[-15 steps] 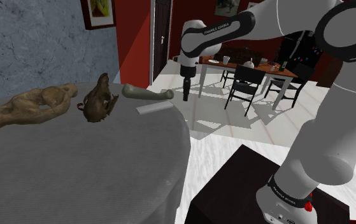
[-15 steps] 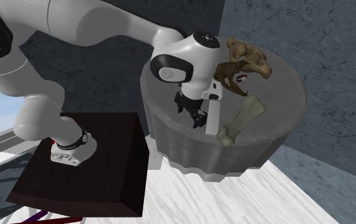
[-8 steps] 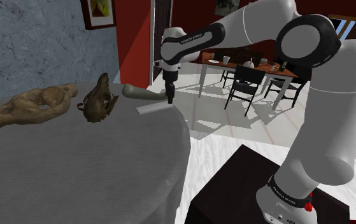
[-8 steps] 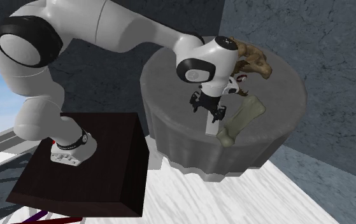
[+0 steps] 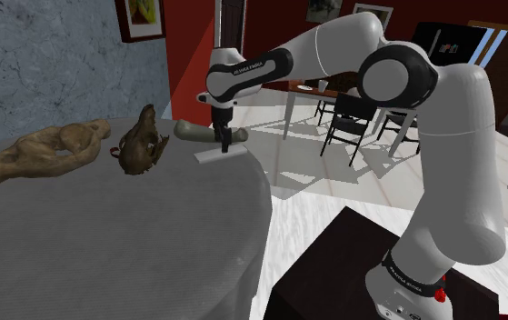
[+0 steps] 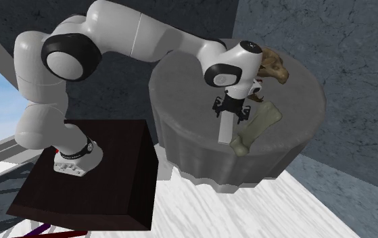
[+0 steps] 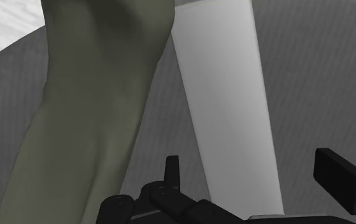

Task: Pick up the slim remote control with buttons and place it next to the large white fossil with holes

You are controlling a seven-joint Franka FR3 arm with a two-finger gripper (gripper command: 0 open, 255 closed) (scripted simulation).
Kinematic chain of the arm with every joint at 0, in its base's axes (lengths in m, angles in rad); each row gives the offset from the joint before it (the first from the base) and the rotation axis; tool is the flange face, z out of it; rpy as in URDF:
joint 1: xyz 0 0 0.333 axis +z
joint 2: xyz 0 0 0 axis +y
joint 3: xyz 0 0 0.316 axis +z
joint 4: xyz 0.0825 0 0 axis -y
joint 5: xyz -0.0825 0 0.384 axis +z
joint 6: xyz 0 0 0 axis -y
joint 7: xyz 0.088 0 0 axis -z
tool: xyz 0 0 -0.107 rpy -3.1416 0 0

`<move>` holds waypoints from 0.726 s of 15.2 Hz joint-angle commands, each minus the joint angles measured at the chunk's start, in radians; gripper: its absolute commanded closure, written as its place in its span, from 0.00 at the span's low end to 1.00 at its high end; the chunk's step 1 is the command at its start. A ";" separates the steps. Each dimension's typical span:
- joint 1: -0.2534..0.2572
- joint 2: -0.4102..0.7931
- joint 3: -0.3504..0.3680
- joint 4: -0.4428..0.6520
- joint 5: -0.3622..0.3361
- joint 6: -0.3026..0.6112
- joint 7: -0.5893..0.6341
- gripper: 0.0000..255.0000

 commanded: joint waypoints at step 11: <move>0.001 0.036 0.004 -0.032 0.003 0.069 -0.005 0.00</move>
